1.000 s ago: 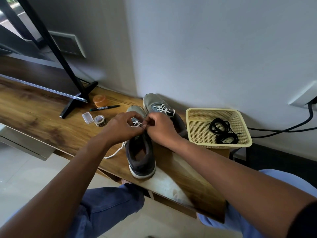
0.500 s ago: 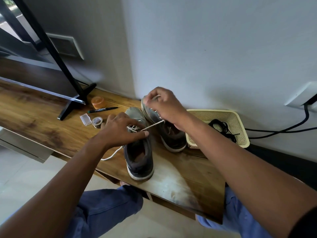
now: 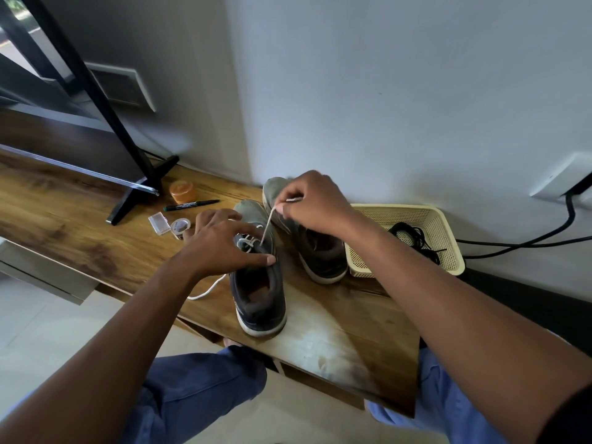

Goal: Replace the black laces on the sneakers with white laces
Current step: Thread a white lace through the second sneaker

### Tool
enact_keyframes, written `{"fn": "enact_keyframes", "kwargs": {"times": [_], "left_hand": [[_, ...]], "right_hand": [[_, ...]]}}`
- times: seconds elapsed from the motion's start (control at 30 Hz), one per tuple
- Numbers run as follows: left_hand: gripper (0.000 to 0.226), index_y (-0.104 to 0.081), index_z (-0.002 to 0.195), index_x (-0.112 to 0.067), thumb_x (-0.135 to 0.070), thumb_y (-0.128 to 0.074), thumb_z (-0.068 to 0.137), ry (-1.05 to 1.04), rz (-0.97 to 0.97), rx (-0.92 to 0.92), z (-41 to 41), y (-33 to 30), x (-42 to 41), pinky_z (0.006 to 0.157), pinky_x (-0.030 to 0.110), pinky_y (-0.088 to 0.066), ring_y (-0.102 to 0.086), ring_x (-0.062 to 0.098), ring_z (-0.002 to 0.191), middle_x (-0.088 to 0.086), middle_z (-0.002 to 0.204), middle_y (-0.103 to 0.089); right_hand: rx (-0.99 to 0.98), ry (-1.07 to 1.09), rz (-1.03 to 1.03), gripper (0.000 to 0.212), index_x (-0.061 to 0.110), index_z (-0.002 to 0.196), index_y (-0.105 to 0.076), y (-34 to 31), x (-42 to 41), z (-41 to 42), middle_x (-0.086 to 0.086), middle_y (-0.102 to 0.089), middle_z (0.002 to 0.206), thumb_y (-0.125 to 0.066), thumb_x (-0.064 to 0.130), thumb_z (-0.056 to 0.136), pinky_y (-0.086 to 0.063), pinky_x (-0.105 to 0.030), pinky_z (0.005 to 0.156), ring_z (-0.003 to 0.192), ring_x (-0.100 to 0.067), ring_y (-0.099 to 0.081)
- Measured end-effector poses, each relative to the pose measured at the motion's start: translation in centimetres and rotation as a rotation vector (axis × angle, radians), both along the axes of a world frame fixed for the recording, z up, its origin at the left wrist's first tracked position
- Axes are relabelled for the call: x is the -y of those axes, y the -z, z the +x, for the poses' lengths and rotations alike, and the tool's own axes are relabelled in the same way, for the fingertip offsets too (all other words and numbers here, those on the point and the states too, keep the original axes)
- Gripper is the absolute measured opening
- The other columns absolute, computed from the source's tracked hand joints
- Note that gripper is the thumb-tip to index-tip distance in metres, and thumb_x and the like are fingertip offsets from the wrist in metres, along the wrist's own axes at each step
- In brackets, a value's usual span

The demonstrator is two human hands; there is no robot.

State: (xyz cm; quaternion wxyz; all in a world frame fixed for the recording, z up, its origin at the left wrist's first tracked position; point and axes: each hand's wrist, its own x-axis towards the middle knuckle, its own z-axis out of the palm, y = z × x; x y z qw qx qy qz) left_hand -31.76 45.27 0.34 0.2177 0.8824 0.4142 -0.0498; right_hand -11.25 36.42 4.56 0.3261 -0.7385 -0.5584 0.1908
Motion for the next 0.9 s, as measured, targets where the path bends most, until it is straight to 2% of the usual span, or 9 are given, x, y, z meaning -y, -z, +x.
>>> {"fn": "enact_keyframes", "kwargs": {"times": [0.1, 0.23, 0.33, 0.43, 0.5, 0.57, 0.63, 0.77, 0.9], "left_hand": [[0.087, -0.061, 0.117, -0.065, -0.106, -0.049, 0.042, 0.002, -0.005, 0.019, -0.1, 0.2, -0.2, 0.115, 0.064, -0.023, -0.010, 0.029, 0.152, -0.007, 0.158, -0.038], [0.083, -0.061, 0.115, -0.065, -0.106, -0.053, 0.043, 0.001, -0.021, 0.031, 0.0, 0.0, -0.1, 0.114, 0.064, -0.022, -0.010, 0.030, 0.153, -0.007, 0.159, -0.037], [0.090, -0.057, 0.122, -0.066, -0.107, -0.049, 0.042, 0.038, -0.016, 0.016, -0.2, -0.1, -0.2, 0.117, 0.066, -0.021, -0.009, 0.031, 0.154, -0.006, 0.162, -0.034], [0.104, -0.047, 0.139, -0.059, -0.104, -0.057, 0.045, 0.044, 0.020, 0.036, -0.8, -0.3, -0.5, 0.119, 0.065, -0.026, -0.017, 0.033, 0.154, -0.004, 0.161, -0.033], [0.083, -0.053, 0.130, -0.050, -0.085, -0.075, 0.058, 0.008, 0.029, 0.137, -1.3, -0.6, -0.8, 0.110, 0.052, -0.041, -0.037, 0.029, 0.142, -0.005, 0.143, -0.048], [0.053, -0.060, 0.107, -0.039, -0.065, -0.084, 0.068, -0.004, 0.021, 0.236, -1.8, -0.7, -0.9, 0.082, 0.033, -0.049, -0.060, 0.018, 0.109, -0.011, 0.110, -0.061], [0.038, -0.062, 0.090, -0.034, -0.057, -0.086, 0.072, -0.039, 0.020, 0.245, -1.9, -0.7, -0.4, 0.066, 0.029, -0.047, -0.064, 0.011, 0.083, -0.011, 0.087, -0.065], [0.034, -0.059, 0.088, -0.032, -0.051, -0.084, 0.076, -0.083, 0.077, 0.161, -1.0, -0.3, 1.0, 0.070, 0.035, -0.052, -0.063, 0.013, 0.079, -0.007, 0.084, -0.066], [0.045, -0.051, 0.102, -0.024, -0.048, -0.079, 0.077, -0.118, 0.168, 0.101, -0.1, 0.2, 1.8, 0.073, 0.039, -0.053, -0.065, 0.025, 0.085, -0.001, 0.091, -0.065]], "right_hand": [[-0.271, 0.068, 0.088, 0.008, 0.017, 0.074, -0.081, -0.5, -0.1, 1.1, 0.017, -0.073, 0.068, -0.076, 0.012, 0.079, -0.059, -0.032, 0.079, 0.071, -0.001, -0.069], [-0.352, 0.097, 0.110, 0.008, 0.012, 0.074, -0.081, -0.5, -0.2, 1.1, 0.014, -0.075, 0.070, -0.076, 0.008, 0.079, -0.062, -0.044, 0.087, 0.077, -0.009, -0.072], [-0.263, 0.122, 0.059, 0.010, 0.016, 0.080, -0.081, -0.4, -0.1, 1.0, 0.011, -0.077, 0.078, -0.073, 0.011, 0.082, -0.061, -0.043, 0.088, 0.084, -0.012, -0.074], [-0.136, 0.210, -0.048, 0.031, 0.006, 0.115, -0.073, -0.5, -0.1, 1.4, -0.008, -0.074, 0.120, -0.062, 0.010, 0.087, -0.054, -0.047, 0.099, 0.115, -0.028, -0.067], [-0.091, 0.253, -0.107, 0.042, -0.003, 0.130, -0.060, -0.3, -0.2, 1.6, -0.016, -0.064, 0.135, -0.054, 0.006, 0.089, -0.051, -0.051, 0.103, 0.125, -0.037, -0.058], [-0.092, 0.245, -0.077, 0.040, -0.001, 0.133, -0.059, -0.3, -0.2, 1.4, -0.015, -0.064, 0.135, -0.050, 0.004, 0.094, -0.051, -0.050, 0.102, 0.124, -0.036, -0.059], [-0.144, 0.154, 0.005, 0.036, 0.008, 0.130, -0.064, -0.5, -0.2, 0.5, -0.008, -0.071, 0.123, -0.047, 0.004, 0.098, -0.055, -0.044, 0.094, 0.112, -0.025, -0.066], [-0.064, -0.085, -0.027, 0.019, 0.019, 0.113, -0.070, 0.4, -0.1, -2.7, 0.008, -0.072, 0.088, -0.064, 0.020, 0.096, -0.043, -0.014, 0.059, 0.071, -0.003, -0.061], [0.362, -0.206, -0.183, 0.055, 0.017, 0.123, -0.053, 2.7, 0.7, -5.1, -0.006, -0.067, 0.105, -0.074, 0.030, 0.074, -0.051, -0.037, 0.082, 0.096, -0.030, -0.062]]}}
